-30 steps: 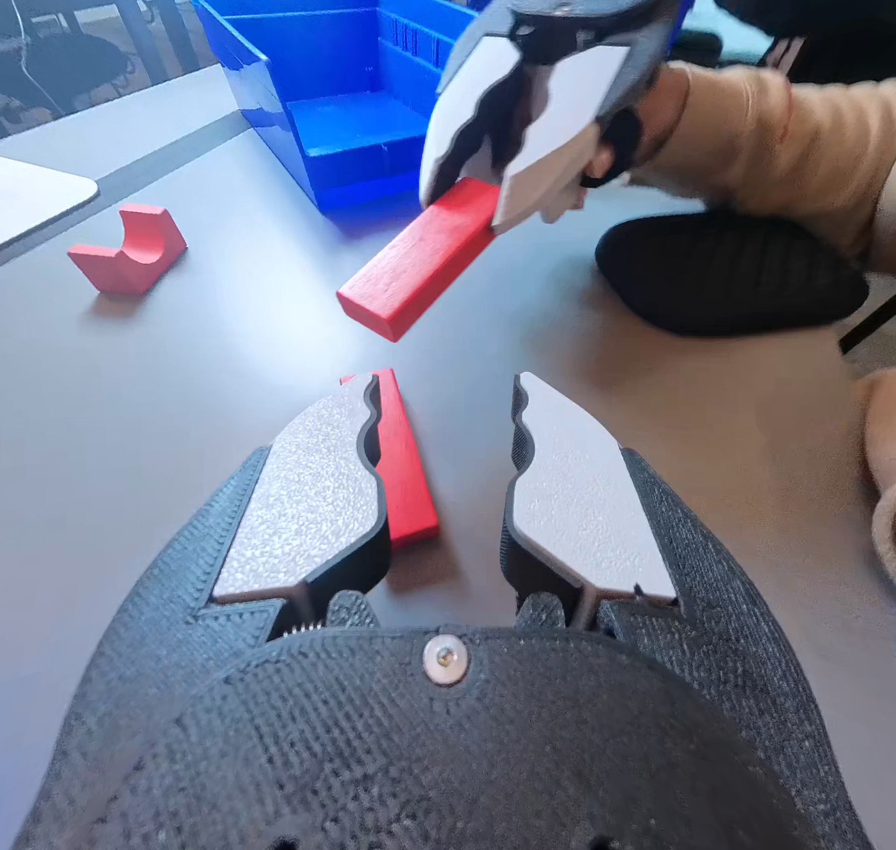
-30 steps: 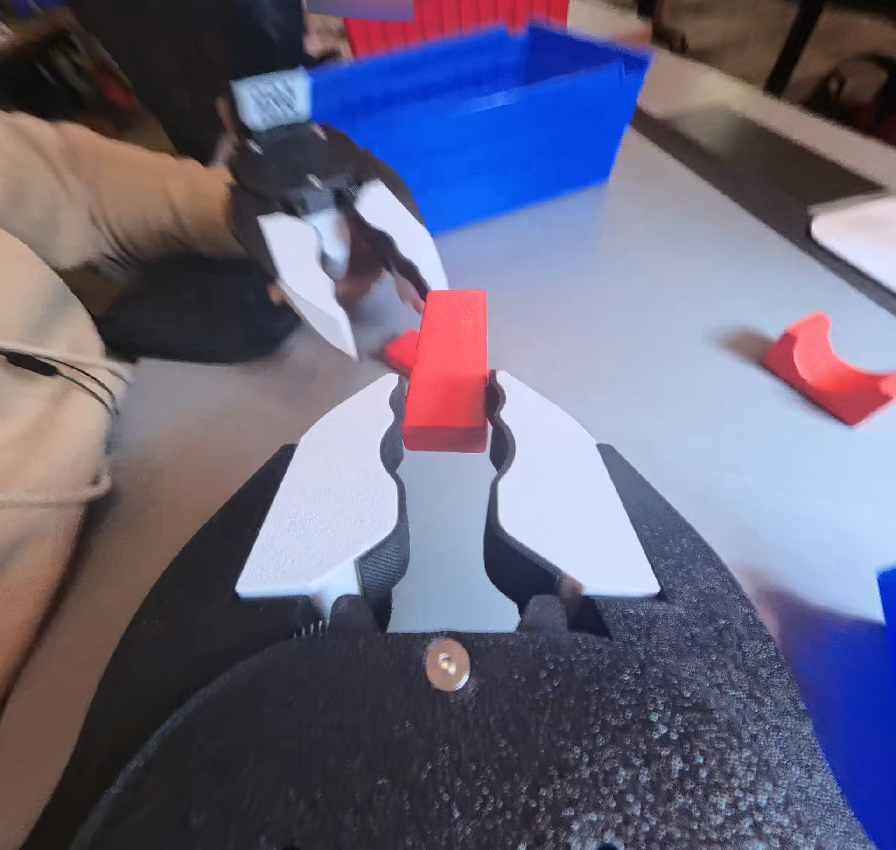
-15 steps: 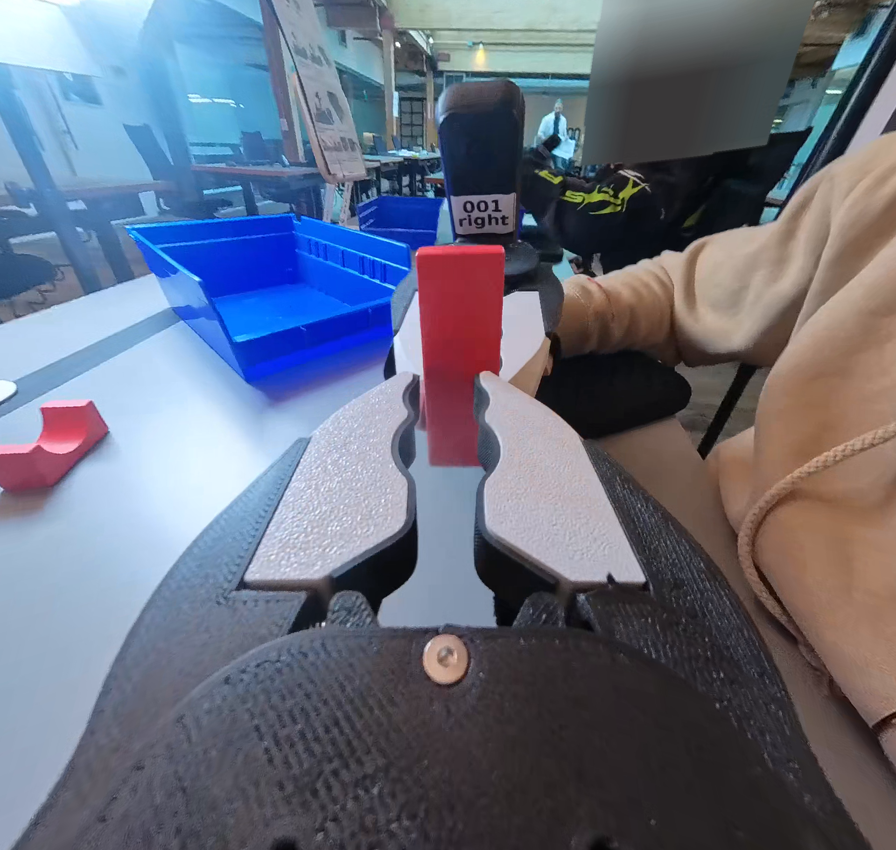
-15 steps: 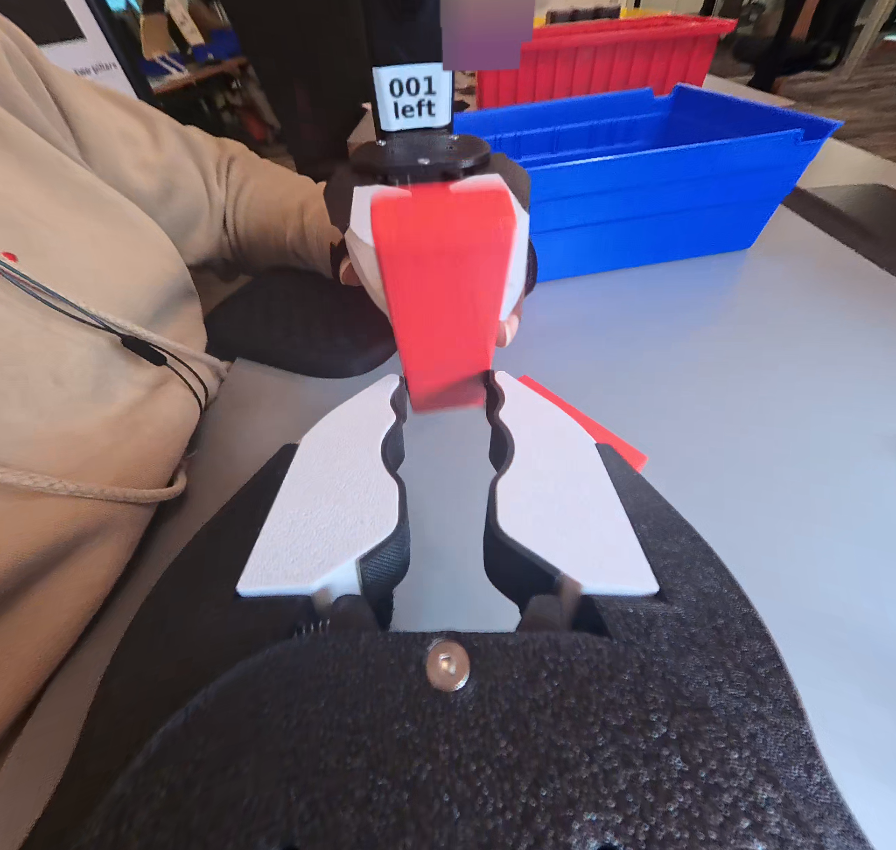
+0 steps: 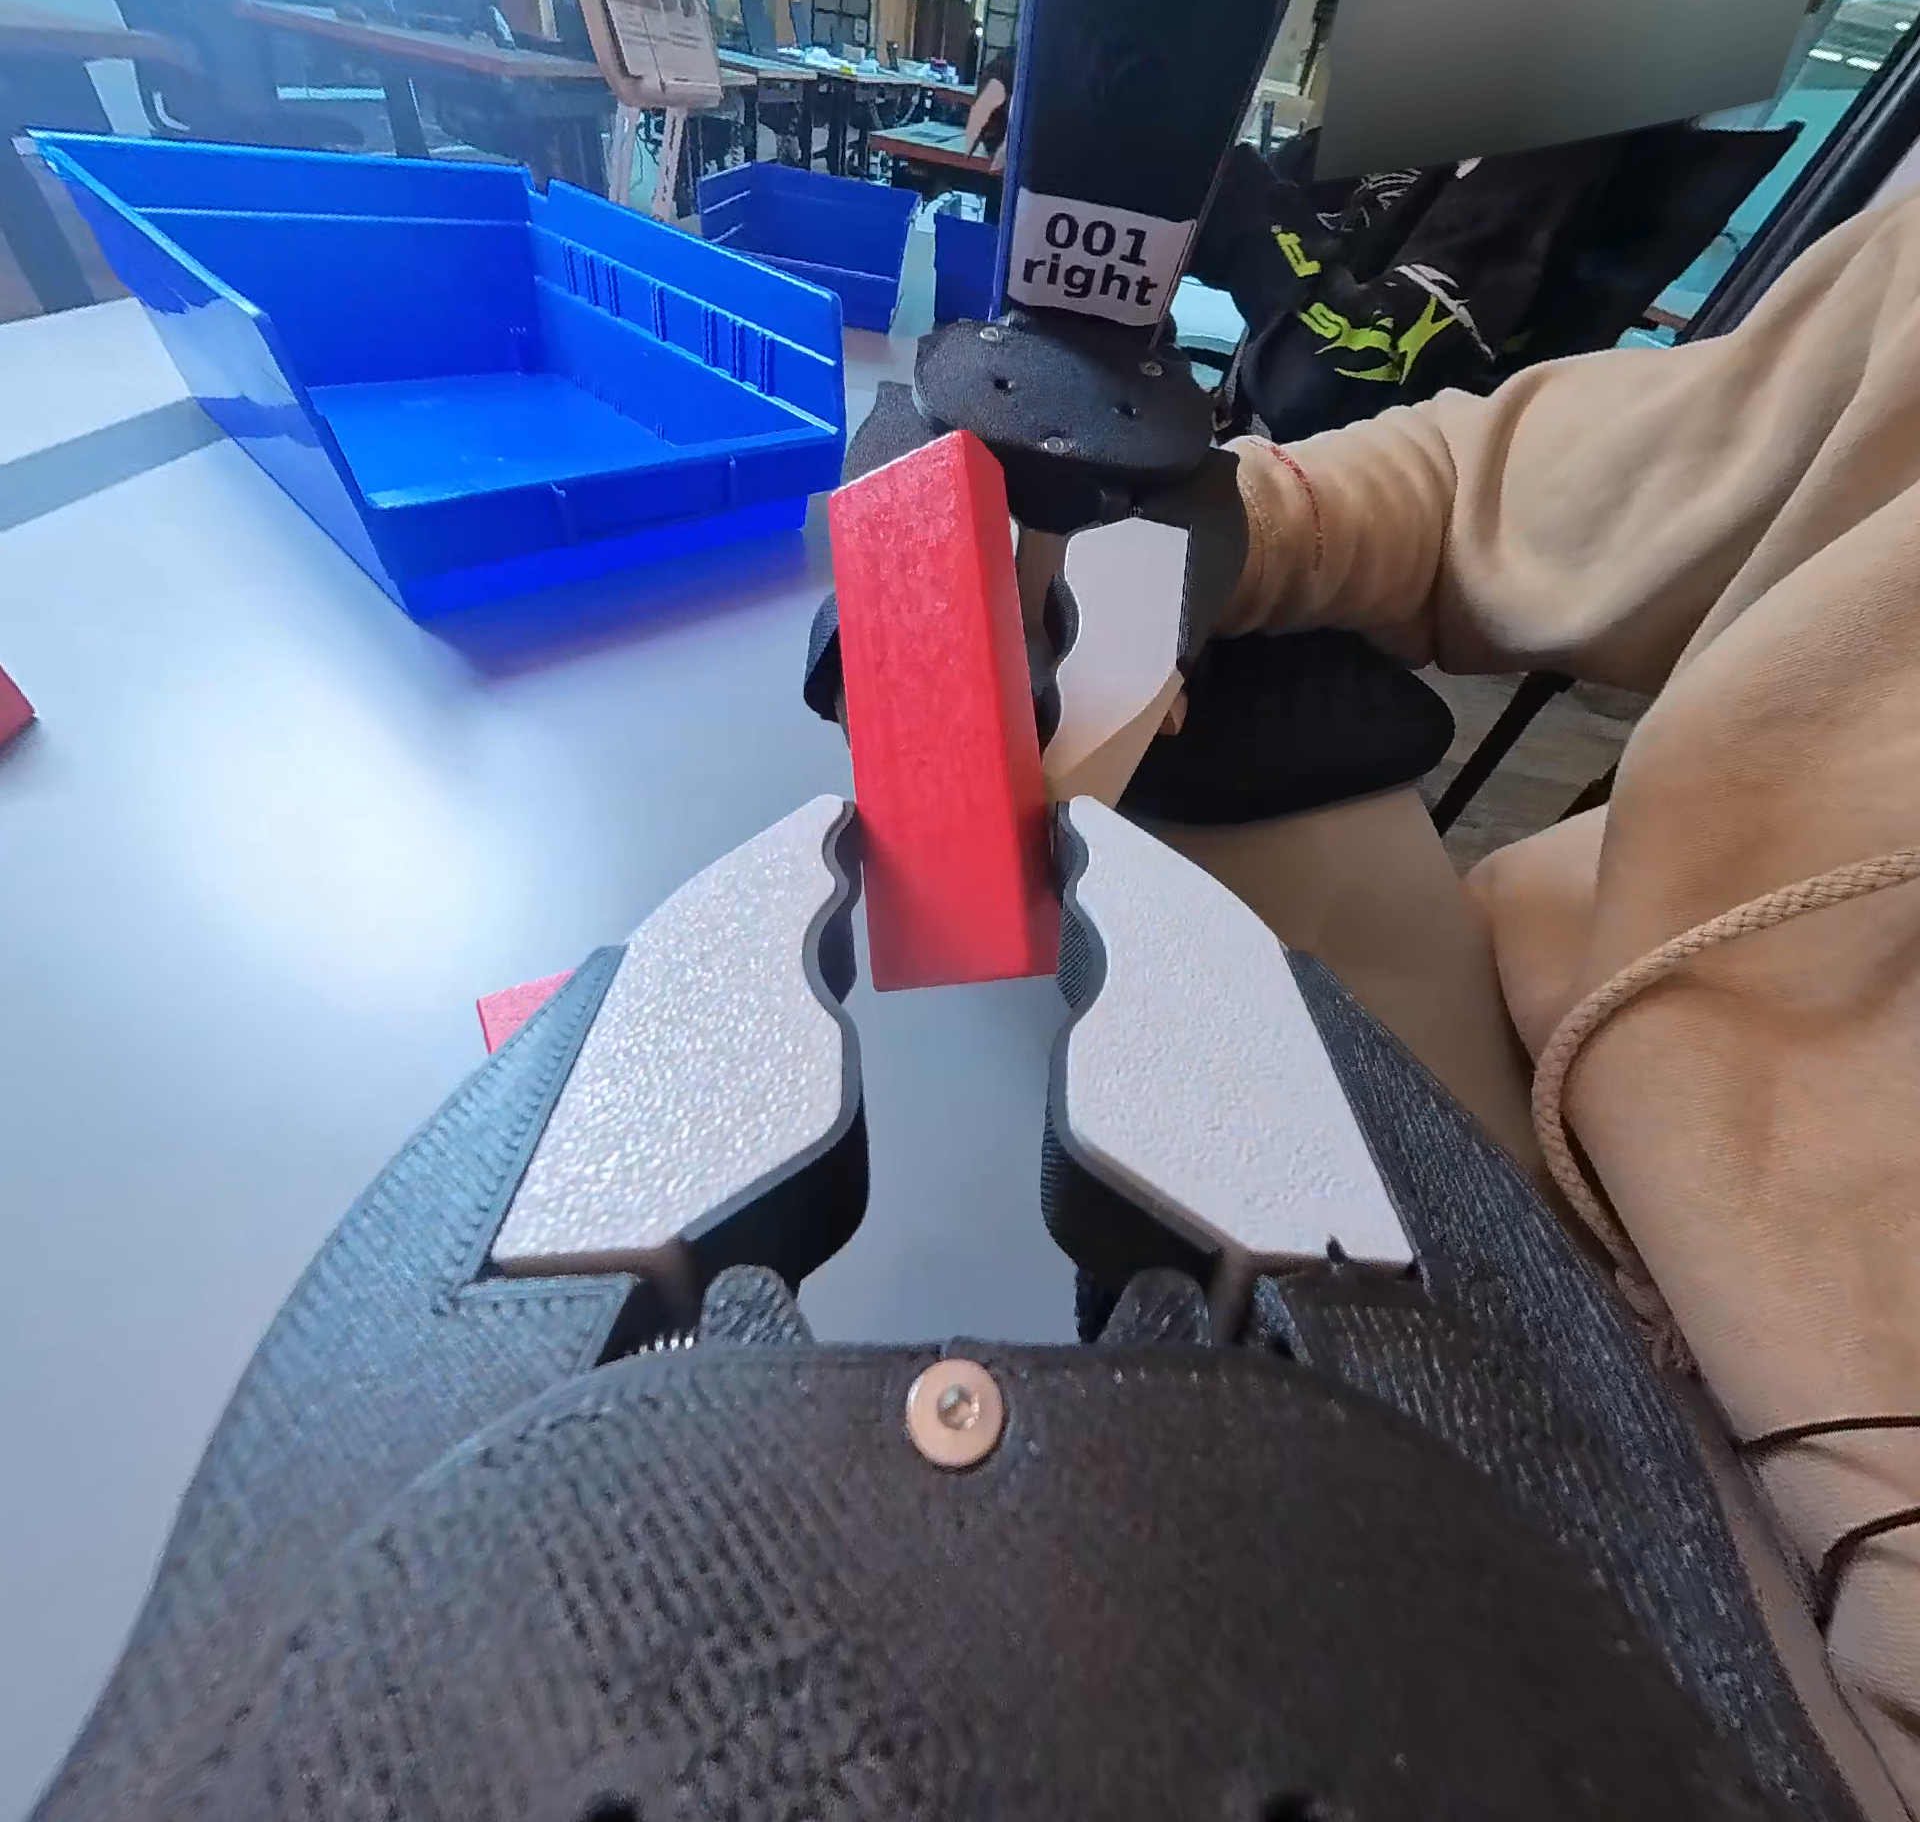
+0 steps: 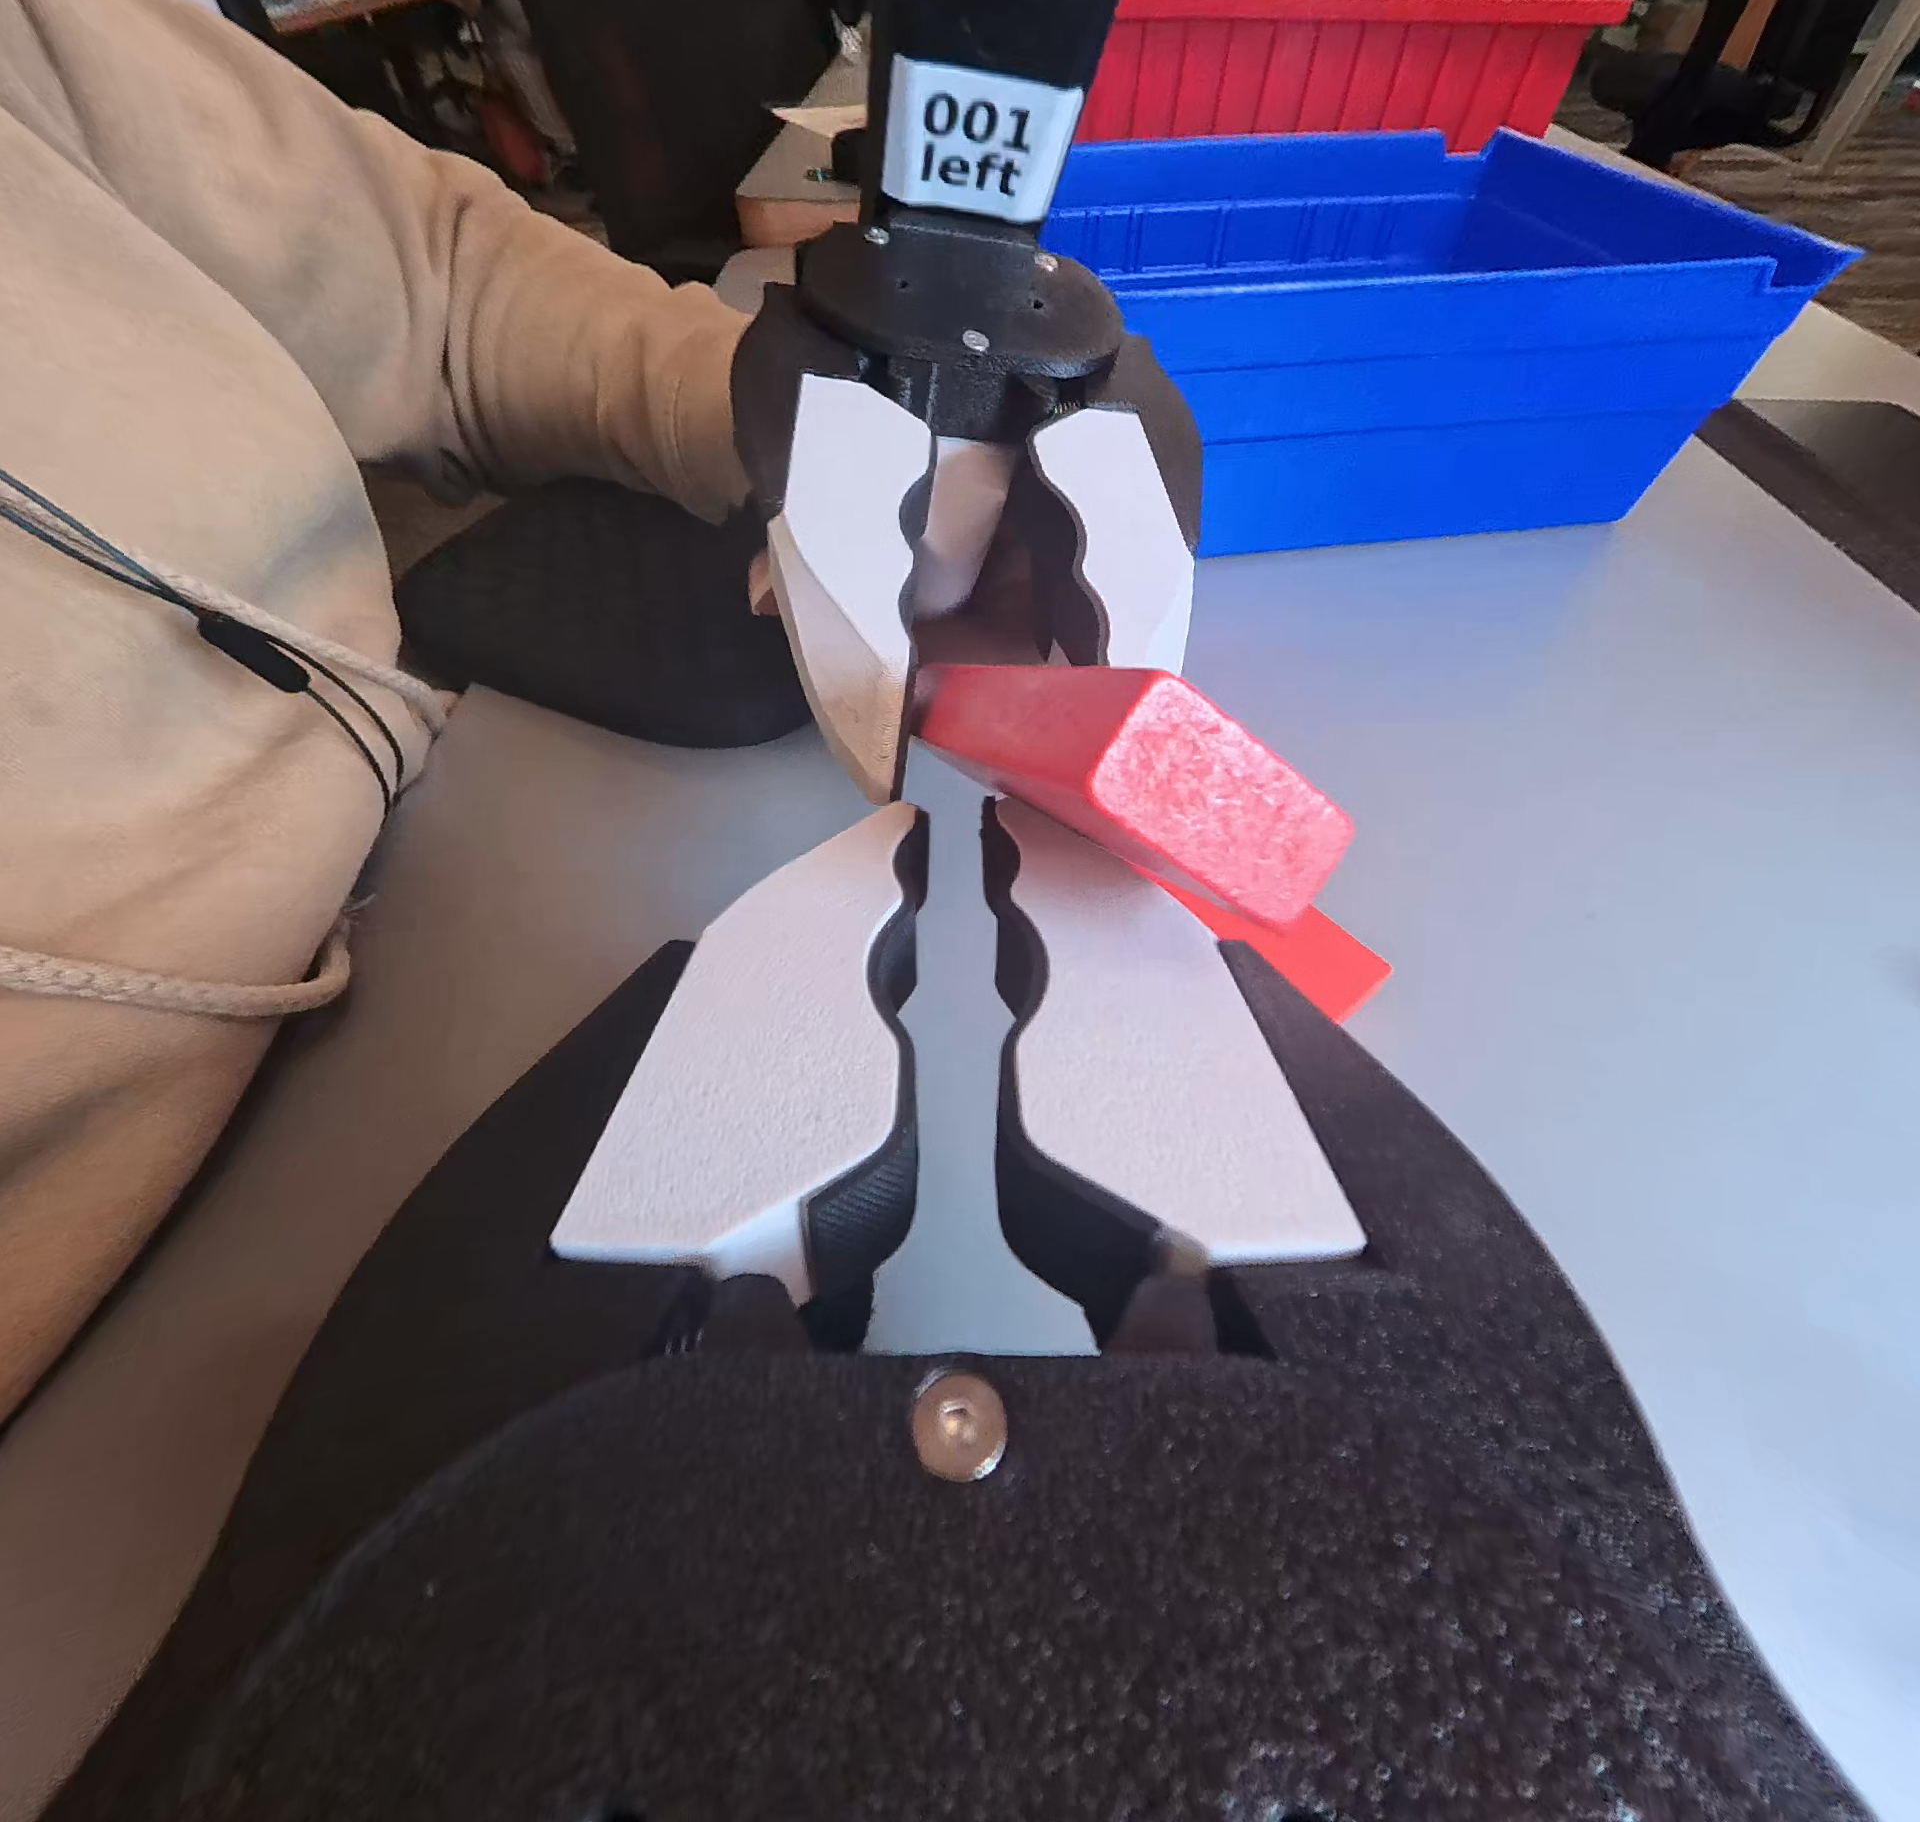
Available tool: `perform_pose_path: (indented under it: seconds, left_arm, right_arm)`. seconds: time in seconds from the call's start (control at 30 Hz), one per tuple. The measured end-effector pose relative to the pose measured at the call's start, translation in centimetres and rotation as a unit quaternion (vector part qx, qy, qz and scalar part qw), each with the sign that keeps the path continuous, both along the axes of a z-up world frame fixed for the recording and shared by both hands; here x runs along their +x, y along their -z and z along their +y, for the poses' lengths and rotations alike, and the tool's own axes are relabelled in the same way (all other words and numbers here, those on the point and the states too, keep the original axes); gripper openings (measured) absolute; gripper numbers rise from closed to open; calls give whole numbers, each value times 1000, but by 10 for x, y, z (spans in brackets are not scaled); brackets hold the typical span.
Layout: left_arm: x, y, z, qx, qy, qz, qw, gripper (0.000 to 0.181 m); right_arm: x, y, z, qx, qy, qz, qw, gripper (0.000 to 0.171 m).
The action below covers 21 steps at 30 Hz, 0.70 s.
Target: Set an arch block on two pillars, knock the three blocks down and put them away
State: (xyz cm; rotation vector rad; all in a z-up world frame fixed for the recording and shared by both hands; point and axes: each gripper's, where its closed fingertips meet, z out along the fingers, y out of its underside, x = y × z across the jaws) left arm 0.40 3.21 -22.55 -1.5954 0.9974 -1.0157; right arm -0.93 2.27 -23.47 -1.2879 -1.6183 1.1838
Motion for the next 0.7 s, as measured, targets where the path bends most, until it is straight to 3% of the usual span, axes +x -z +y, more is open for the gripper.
perform_pose_path:
  seconds: [0.17,0.3,0.43,0.47,0.7]
  left_arm:
    - [-11,-5,5,4,-17,-15,1000,35]
    - [-16,-14,7,78,-45,-5,996,35]
    - [-15,-14,7,155,-70,38,985,35]
    - [-14,-14,7,166,-72,44,982,35]
    - [-11,-4,7,174,-69,72,980,35]
  right_arm:
    - [5,-16,4,-70,-4,23,997,33]
    - [8,-26,14,-142,8,45,989,44]
    - [9,-41,17,-173,12,79,982,44]
    - [9,-43,19,-171,19,82,982,36]
    - [7,-44,19,-144,31,89,985,34]
